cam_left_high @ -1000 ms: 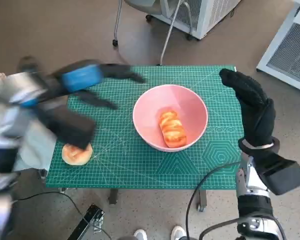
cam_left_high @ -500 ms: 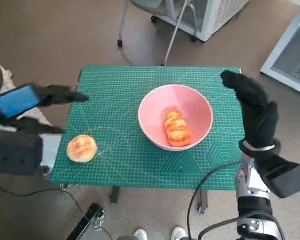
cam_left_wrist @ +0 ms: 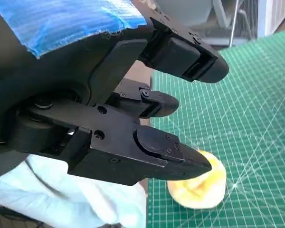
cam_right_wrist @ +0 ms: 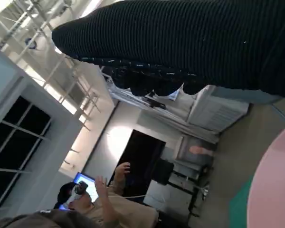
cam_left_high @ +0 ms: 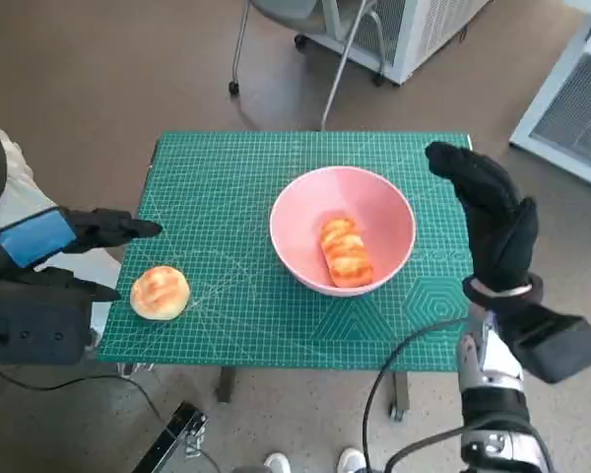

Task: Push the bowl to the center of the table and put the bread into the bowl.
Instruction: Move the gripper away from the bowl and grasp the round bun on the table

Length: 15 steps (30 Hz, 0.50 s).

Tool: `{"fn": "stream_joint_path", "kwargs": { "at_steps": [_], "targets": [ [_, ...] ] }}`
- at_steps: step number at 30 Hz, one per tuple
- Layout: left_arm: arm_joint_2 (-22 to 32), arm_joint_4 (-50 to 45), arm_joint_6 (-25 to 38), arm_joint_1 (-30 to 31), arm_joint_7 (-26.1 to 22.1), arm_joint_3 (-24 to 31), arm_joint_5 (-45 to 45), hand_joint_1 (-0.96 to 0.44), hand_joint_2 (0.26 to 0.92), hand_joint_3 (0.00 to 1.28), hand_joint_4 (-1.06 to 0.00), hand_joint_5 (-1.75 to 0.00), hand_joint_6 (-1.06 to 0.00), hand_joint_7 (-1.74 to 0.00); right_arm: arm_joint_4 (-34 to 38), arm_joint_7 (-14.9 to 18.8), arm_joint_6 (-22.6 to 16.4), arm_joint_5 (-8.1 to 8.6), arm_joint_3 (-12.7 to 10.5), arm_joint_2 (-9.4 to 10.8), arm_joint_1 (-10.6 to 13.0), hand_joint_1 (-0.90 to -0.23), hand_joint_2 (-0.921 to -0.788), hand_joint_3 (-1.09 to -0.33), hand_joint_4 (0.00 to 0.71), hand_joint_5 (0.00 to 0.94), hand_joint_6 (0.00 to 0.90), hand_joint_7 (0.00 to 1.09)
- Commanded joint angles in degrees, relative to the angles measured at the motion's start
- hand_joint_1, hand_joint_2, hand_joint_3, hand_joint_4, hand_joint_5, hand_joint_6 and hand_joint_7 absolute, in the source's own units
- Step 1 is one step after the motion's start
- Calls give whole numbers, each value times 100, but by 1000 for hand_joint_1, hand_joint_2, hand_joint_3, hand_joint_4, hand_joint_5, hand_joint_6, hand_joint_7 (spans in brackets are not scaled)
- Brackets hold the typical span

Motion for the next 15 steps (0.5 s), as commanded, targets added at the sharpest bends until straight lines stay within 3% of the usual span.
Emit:
{"fn": "stream_joint_path", "kwargs": {
  "at_steps": [1,15],
  "targets": [
    [-114,151,-123,82,145,-85,-41,0,851,0,-475,-2,-598,-59,83,55,134,29,-24,19,1,-659,-921,-676,380,9,74,767],
    [-415,616,-413,89,487,-557,223,17,834,0,-470,0,-577,-22,144,117,145,9,-100,-85,-4,-651,-921,-675,384,9,81,780]
  ]
}}
